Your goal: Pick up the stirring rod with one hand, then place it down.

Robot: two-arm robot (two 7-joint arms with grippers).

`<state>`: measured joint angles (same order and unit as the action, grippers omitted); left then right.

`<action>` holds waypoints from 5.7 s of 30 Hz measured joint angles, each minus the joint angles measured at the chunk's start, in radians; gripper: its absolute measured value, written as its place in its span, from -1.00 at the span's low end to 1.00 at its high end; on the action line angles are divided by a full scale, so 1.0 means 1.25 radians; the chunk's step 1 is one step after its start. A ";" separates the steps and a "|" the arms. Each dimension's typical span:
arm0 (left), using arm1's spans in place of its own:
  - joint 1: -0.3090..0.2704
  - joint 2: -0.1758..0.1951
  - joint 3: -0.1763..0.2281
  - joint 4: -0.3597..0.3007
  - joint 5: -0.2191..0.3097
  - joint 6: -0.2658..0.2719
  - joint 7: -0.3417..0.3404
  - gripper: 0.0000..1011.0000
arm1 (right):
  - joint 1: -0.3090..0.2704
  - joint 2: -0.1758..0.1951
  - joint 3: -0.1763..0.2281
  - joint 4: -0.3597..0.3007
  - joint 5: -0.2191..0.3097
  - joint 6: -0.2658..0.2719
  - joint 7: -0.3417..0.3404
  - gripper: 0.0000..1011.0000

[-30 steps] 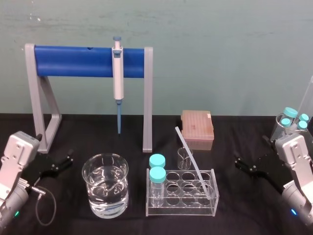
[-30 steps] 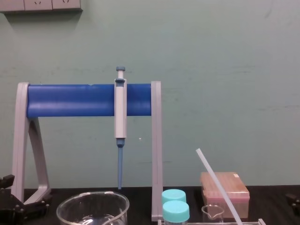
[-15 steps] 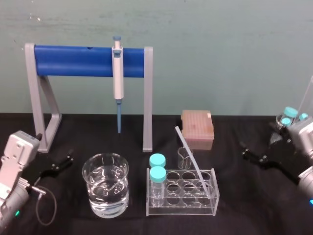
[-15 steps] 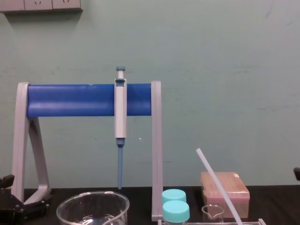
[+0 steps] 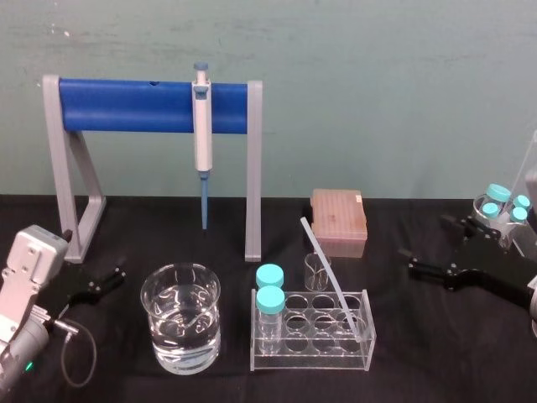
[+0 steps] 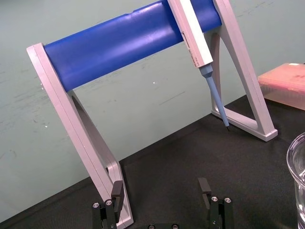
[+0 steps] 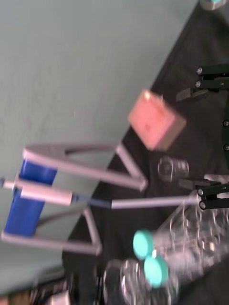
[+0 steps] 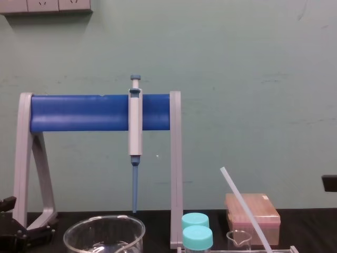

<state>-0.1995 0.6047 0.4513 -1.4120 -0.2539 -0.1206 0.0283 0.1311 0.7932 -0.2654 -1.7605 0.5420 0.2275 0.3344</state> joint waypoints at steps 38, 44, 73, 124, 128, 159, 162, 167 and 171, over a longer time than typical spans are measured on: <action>0.000 0.000 0.000 0.000 0.000 0.000 0.000 0.99 | 0.455 -0.100 -0.328 0.308 -0.006 0.201 0.366 0.98; 0.000 0.000 0.000 0.000 0.000 0.000 0.000 0.99 | 0.483 -0.132 -0.356 0.355 -0.012 0.195 0.361 0.98; 0.000 0.000 0.000 0.000 0.000 0.000 0.000 0.99 | 0.505 -0.170 -0.390 0.399 -0.012 0.187 0.338 0.29; 0.000 0.000 0.000 0.000 0.000 0.000 0.000 0.99 | 0.402 -0.088 -0.282 0.290 0.139 0.149 0.292 -0.86; 0.000 0.000 0.000 0.000 0.000 0.000 0.000 0.99 | 0.386 -0.069 -0.261 0.257 0.164 0.132 0.285 -0.86; 0.000 0.000 0.000 0.000 0.000 0.000 0.000 0.99 | 0.290 0.025 -0.173 0.093 0.259 0.030 0.219 -0.86; 0.000 0.000 0.000 0.000 0.000 0.000 0.000 0.99 | 0.291 0.025 -0.174 0.094 0.259 0.031 0.219 -0.86; 0.000 0.000 0.000 0.000 0.000 0.000 0.000 0.99 | 0.292 0.024 -0.174 0.095 0.259 0.032 0.220 -0.86; 0.000 0.000 0.000 0.000 0.000 0.000 0.000 0.99 | 0.293 0.024 -0.175 0.096 0.259 0.034 0.221 -0.86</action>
<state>-0.1996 0.6047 0.4514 -1.4120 -0.2539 -0.1205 0.0283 0.4970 0.8230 -0.4839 -1.6411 0.8656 0.2694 0.6106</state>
